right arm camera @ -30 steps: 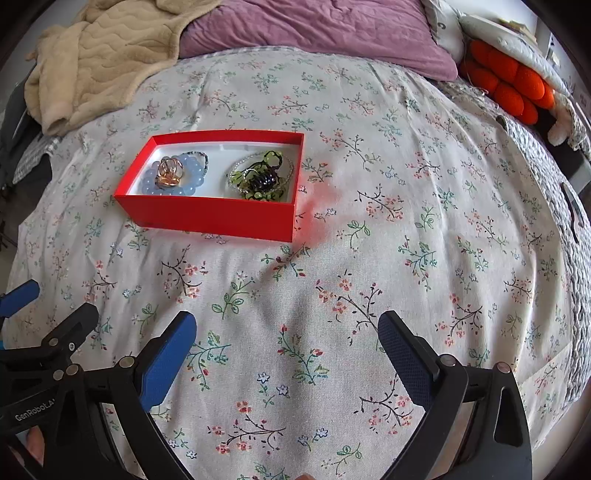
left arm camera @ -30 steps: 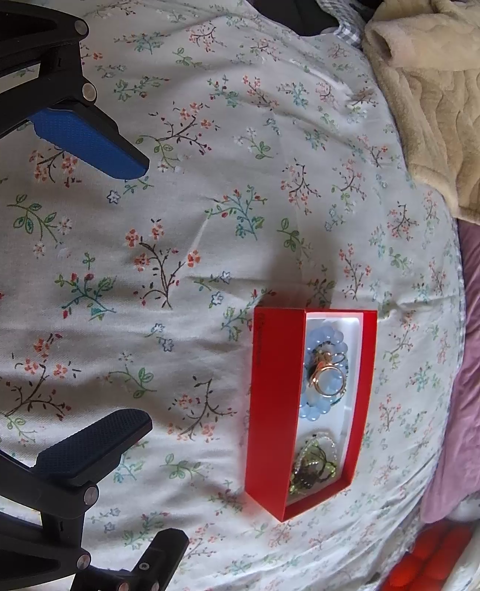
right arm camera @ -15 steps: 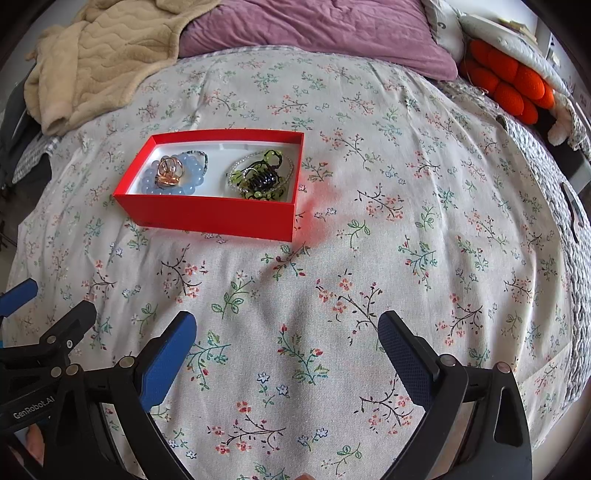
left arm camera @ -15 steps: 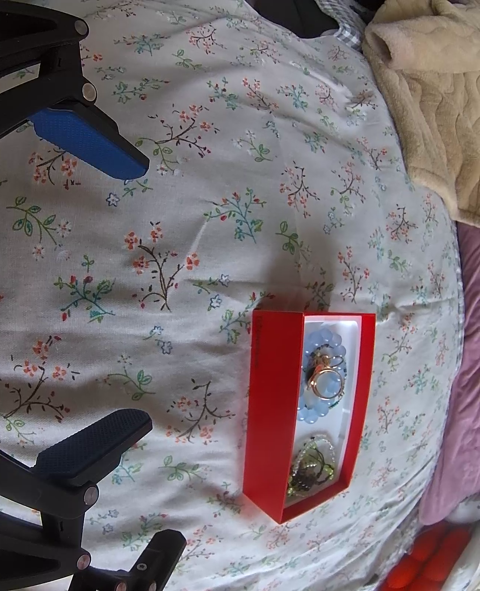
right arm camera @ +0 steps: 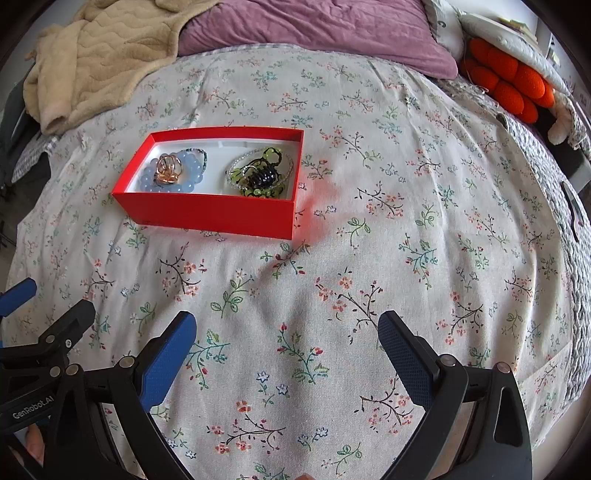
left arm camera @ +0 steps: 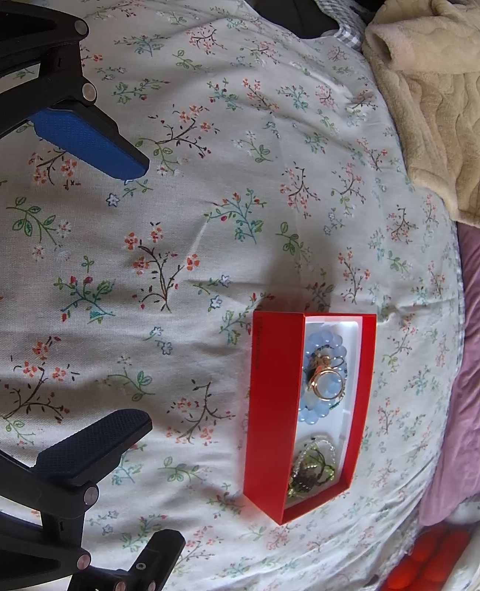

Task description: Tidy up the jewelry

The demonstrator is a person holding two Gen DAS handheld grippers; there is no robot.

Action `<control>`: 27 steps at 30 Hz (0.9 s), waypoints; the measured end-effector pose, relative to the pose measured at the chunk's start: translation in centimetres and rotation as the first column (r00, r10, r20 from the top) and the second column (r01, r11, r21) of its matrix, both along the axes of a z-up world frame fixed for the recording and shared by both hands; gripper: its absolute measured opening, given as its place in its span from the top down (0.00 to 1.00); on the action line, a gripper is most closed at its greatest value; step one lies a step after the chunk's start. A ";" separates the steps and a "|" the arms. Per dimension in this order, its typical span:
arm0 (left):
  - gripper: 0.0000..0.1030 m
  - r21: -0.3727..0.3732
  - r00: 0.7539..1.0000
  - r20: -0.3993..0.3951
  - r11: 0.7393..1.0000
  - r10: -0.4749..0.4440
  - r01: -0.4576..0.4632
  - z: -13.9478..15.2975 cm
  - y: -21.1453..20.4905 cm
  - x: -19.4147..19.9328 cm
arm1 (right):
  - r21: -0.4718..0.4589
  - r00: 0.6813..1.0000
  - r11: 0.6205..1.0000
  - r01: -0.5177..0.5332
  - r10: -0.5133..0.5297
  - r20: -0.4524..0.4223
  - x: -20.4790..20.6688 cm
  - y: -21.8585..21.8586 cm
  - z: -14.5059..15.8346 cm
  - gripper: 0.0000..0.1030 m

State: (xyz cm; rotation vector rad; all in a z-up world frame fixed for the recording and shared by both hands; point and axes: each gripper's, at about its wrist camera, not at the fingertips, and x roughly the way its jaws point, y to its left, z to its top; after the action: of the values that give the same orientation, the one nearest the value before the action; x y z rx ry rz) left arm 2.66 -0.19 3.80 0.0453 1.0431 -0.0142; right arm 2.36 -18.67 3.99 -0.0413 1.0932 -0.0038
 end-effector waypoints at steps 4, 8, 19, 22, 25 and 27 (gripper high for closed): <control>0.01 0.000 1.000 0.000 1.000 0.000 0.000 0.0 0.0 0.0 | 0.000 1.000 1.000 0.001 -0.001 0.001 0.0 0.0 0.0 0.03; 0.01 0.000 1.000 0.000 1.000 0.001 -0.001 0.0 0.0 0.0 | -0.001 1.000 1.000 0.001 -0.001 -0.001 0.0 0.0 0.0 0.03; 0.01 0.000 1.000 0.000 1.000 0.003 -0.003 0.0 0.1 0.0 | -0.001 1.000 1.000 0.001 -0.001 -0.001 0.0 0.0 0.0 0.03; 0.01 -0.002 1.000 -0.005 1.000 0.005 -0.005 -0.1 0.3 0.1 | -0.001 1.000 1.000 0.001 -0.001 0.000 0.1 -0.1 0.0 0.03; 0.01 -0.005 1.000 -0.010 1.000 0.011 -0.012 -0.3 0.5 0.1 | -0.002 1.000 1.000 0.001 -0.001 0.000 0.1 -0.1 0.0 0.03; 0.01 -0.005 1.000 -0.011 1.000 0.011 -0.011 -0.3 0.6 0.1 | -0.001 1.000 1.000 0.001 -0.001 0.000 0.1 -0.1 0.0 0.03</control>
State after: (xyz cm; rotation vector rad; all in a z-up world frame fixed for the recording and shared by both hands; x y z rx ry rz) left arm 2.73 0.39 3.50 0.0344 1.0547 -0.0070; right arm 2.41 -18.80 3.98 -0.0421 1.0934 -0.0051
